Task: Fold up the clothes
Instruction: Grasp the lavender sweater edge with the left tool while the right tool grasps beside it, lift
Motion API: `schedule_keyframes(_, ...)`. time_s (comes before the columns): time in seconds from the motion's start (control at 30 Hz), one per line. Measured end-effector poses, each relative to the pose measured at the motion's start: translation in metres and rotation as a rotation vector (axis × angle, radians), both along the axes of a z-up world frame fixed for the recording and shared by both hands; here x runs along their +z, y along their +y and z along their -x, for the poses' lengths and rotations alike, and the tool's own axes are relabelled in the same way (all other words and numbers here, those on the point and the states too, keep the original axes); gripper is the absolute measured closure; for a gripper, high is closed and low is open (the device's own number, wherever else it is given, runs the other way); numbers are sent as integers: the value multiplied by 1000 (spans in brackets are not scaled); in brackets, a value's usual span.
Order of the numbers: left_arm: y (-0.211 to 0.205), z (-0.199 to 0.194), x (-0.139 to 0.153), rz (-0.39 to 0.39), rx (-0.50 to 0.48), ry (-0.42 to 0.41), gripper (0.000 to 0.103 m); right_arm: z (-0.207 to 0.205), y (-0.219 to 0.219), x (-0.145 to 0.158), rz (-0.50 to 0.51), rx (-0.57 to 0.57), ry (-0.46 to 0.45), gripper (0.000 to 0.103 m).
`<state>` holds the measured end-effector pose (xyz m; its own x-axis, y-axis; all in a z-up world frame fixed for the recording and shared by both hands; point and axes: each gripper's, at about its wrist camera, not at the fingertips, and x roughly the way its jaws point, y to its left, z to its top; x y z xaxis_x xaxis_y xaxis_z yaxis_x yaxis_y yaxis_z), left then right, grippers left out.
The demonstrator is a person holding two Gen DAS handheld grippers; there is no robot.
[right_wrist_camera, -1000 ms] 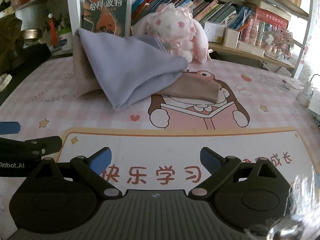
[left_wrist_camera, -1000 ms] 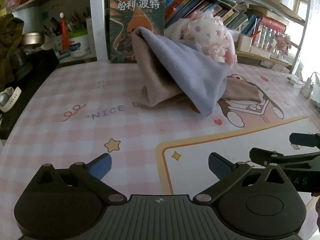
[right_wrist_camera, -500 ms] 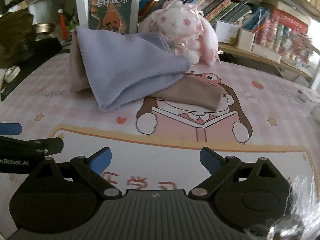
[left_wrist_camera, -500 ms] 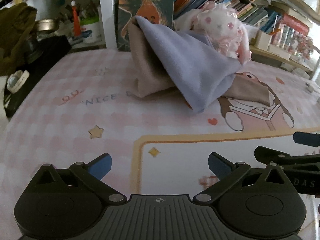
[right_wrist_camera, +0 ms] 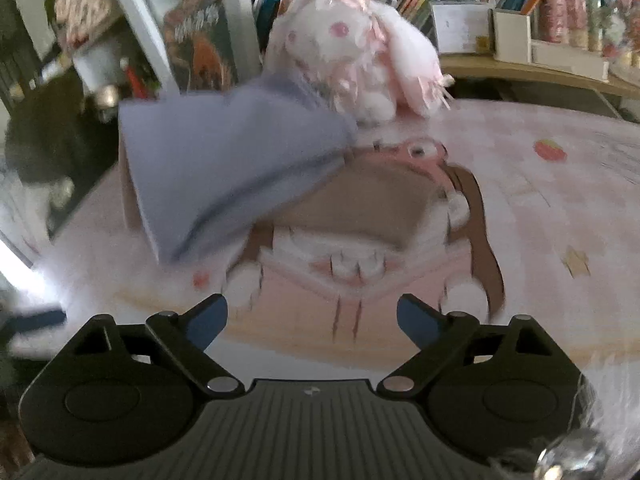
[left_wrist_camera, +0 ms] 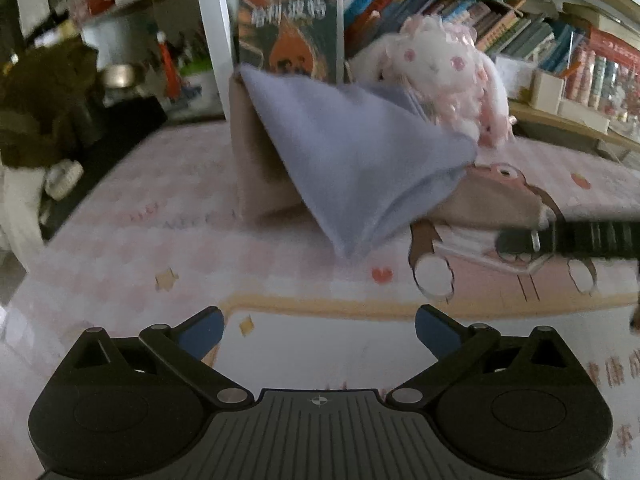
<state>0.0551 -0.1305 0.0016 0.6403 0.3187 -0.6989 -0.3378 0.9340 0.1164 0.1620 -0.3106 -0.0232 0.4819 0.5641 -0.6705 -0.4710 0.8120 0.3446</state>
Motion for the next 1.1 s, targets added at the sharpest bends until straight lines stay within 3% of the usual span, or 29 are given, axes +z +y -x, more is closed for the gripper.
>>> schedule_keyframes(0.17, -11, -16, 4, -127, -67, -21, 0, -60, 14, 12, -188, 15, 71, 21)
schedule_keyframes(0.23, -15, -25, 3, -173, -92, -18, 0, -85, 27, 10, -251, 18, 138, 31)
schedule_keyframes(0.37, -25, -45, 2, -263, -141, -12, 0, -126, 54, -10, -359, -42, 337, 42)
schedule_keyframes(0.4, -27, -50, 1, -286, -153, -10, 0, -132, 58, -16, -368, -79, 382, 49)
schedule_keyframes(0.43, -29, -54, 1, -309, -165, -8, 0, -137, 61, -22, -373, -116, 416, 67)
schedule_keyframes(0.5, -32, -61, 0, -345, -166, -15, 1, -134, 55, -17, -404, -121, 416, 90)
schedule_keyframes(0.67, -39, -74, -3, -429, -148, -39, 7, -115, 32, 9, -509, -73, 373, 94)
schedule_keyframes(0.77, -42, -80, -3, -476, -130, -59, 18, -104, 19, 24, -572, -43, 346, 94)
schedule_keyframes(0.8, -43, -79, -2, -486, -128, -61, 38, -100, 14, 29, -593, -33, 337, 94)
schedule_keyframes(0.83, -43, -75, 0, -486, -130, -64, 69, -96, 9, 34, -614, -23, 328, 95)
schedule_keyframes(0.9, -45, -67, 5, -488, -133, -69, 90, -89, 0, 44, -655, -3, 310, 95)
schedule_keyframes(0.97, -46, -60, 10, -489, -136, -75, 94, -83, -7, 48, -693, 5, 311, 95)
schedule_keyframes(1.03, -47, -52, 14, -490, -139, -81, 94, -82, -9, 33, -718, -26, 375, 95)
schedule_keyframes(1.1, -49, -44, 19, -491, -142, -87, 94, -82, -12, 18, -743, -56, 440, 88)
